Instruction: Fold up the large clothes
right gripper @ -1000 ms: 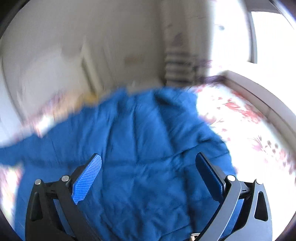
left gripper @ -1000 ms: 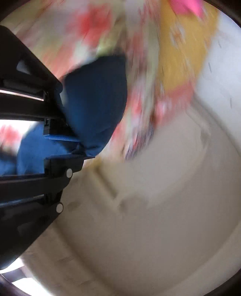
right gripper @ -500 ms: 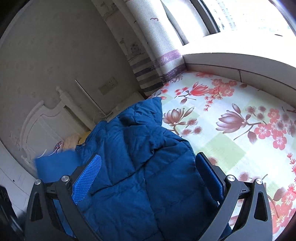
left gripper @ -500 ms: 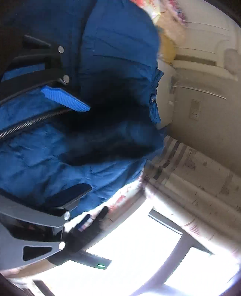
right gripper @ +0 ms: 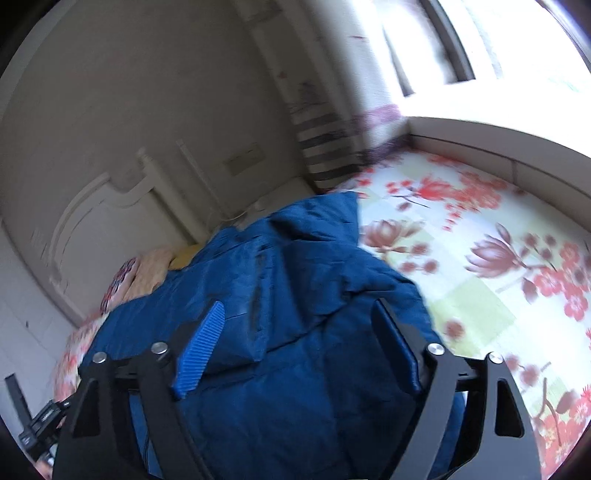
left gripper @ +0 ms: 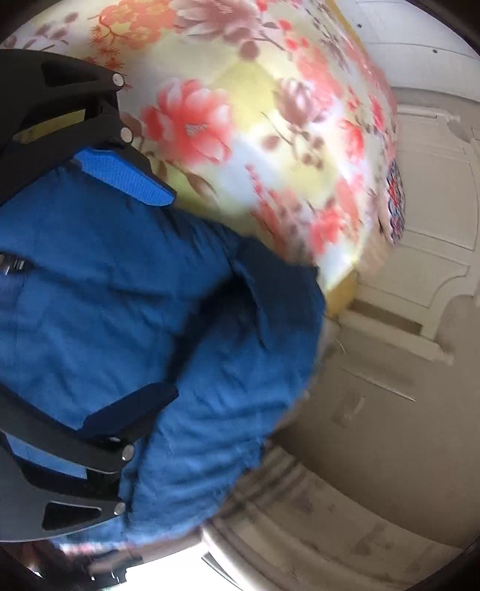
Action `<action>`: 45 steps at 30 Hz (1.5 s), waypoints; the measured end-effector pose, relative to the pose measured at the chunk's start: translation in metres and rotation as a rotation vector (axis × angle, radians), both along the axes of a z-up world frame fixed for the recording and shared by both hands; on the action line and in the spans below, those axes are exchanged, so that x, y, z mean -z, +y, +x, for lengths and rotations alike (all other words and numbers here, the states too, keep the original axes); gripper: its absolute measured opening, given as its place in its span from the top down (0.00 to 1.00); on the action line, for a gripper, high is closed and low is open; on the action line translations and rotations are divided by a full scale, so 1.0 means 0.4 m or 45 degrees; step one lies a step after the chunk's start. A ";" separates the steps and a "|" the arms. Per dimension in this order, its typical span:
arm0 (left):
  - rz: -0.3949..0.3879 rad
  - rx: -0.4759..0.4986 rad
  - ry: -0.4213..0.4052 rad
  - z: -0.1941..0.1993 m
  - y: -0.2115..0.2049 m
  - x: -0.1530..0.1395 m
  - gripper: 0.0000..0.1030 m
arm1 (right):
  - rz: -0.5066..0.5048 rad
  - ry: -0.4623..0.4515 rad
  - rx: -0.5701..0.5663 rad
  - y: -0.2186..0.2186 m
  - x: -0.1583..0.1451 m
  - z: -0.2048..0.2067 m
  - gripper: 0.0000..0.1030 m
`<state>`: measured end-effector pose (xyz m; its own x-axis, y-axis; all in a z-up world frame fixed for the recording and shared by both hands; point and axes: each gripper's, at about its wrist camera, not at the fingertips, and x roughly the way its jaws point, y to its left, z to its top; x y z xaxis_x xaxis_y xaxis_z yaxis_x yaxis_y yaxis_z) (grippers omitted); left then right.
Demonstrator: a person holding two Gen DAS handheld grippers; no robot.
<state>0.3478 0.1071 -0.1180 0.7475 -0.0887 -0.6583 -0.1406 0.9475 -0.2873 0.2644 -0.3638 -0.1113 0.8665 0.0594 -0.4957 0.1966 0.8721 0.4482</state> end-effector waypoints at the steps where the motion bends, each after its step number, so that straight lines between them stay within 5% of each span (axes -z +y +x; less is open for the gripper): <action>1: 0.002 0.007 0.031 0.011 0.002 0.013 0.08 | -0.036 0.007 -0.048 0.021 -0.005 0.010 0.26; 8: -0.053 0.010 0.028 -0.017 0.023 0.031 0.06 | -0.197 0.225 -0.253 0.124 0.013 0.120 0.29; 10: -0.077 0.009 0.025 -0.028 0.043 0.048 0.06 | -0.170 0.253 -0.296 0.130 0.026 0.137 0.38; 12: -0.094 0.012 0.019 -0.018 0.049 0.056 0.05 | -0.171 0.191 -0.279 0.128 0.014 0.120 0.65; 16: -0.112 0.012 0.022 -0.009 0.043 0.048 0.03 | -0.184 -0.128 -0.142 0.116 -0.043 0.000 0.81; 18: -0.122 0.001 0.023 -0.011 0.047 0.050 0.03 | -0.183 -0.111 -0.076 0.101 -0.040 -0.015 0.81; 22: -0.170 -0.027 0.023 -0.013 0.062 0.055 0.02 | -0.089 0.107 0.093 0.048 0.002 0.007 0.81; 24: -0.174 -0.028 0.011 -0.014 0.062 0.055 0.02 | 0.045 0.190 0.153 -0.003 0.029 0.004 0.80; 26: -0.168 -0.029 0.013 -0.013 0.059 0.054 0.02 | 0.126 0.113 0.234 -0.038 0.017 -0.033 0.80; 28: -0.167 -0.029 0.014 -0.012 0.058 0.055 0.02 | 0.007 -0.054 0.263 -0.022 -0.039 -0.069 0.80; 30: -0.163 -0.030 0.015 -0.011 0.057 0.054 0.02 | -0.156 -0.087 0.176 0.029 -0.075 -0.051 0.80; 34: -0.152 -0.031 0.020 -0.009 0.054 0.054 0.02 | -0.336 0.058 -0.055 0.130 -0.064 0.046 0.67; 36: -0.165 -0.031 0.013 -0.012 0.058 0.055 0.02 | -0.414 0.181 -0.134 0.176 -0.028 0.092 0.40; 38: -0.177 -0.035 0.007 -0.015 0.062 0.055 0.02 | -0.459 0.289 -0.165 0.197 0.005 0.126 0.40; 41: -0.149 -0.079 -0.020 -0.032 0.064 0.032 0.03 | -0.383 0.268 -0.176 0.174 0.007 0.129 0.40; 45: 0.003 0.003 -0.200 -0.042 -0.002 -0.107 0.02 | -0.335 0.271 -0.187 0.166 0.015 0.134 0.40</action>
